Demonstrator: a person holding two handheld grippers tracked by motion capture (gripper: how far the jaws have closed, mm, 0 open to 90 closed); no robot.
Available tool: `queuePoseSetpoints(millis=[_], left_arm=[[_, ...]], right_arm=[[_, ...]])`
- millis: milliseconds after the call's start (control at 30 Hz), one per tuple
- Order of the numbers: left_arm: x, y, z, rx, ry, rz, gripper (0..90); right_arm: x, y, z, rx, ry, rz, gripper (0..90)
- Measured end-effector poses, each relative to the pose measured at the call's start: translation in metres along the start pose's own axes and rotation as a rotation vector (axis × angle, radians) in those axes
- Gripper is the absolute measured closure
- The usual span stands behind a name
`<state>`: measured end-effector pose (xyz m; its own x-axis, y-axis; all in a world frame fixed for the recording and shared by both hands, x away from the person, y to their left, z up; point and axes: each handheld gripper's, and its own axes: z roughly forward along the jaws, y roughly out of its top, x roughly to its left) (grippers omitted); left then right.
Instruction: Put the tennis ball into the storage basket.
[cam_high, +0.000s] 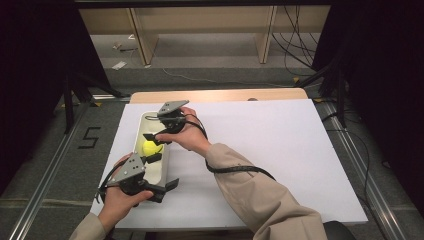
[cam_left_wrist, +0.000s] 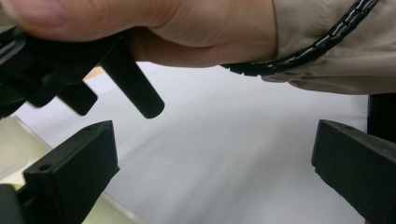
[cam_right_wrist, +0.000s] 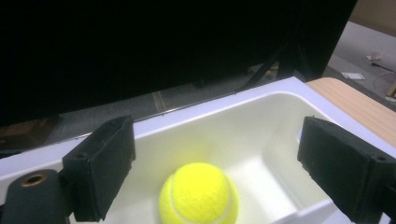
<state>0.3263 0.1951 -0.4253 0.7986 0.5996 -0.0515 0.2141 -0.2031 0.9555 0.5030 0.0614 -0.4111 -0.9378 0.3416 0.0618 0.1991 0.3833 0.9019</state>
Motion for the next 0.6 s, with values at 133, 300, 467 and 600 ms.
queuePoseSetpoints(millis=[133,300,467,600], left_arm=[[0.000,0.000,0.000,0.001,0.001,0.001,0.0],[0.000,0.000,0.000,0.001,0.002,0.001,0.0],[0.000,0.000,0.000,0.000,0.002,0.000,0.0],[0.000,0.000,0.000,0.000,0.002,0.000,0.0]], right_arm=[[-0.003,-0.001,-0.010,-0.009,-0.014,0.001,12.7],[-0.006,-0.002,-0.021,-0.018,-0.029,0.003,12.9],[-0.009,-0.005,-0.031,-0.023,-0.043,0.010,13.3],[-0.011,-0.008,-0.041,-0.027,-0.057,0.014,13.9]])
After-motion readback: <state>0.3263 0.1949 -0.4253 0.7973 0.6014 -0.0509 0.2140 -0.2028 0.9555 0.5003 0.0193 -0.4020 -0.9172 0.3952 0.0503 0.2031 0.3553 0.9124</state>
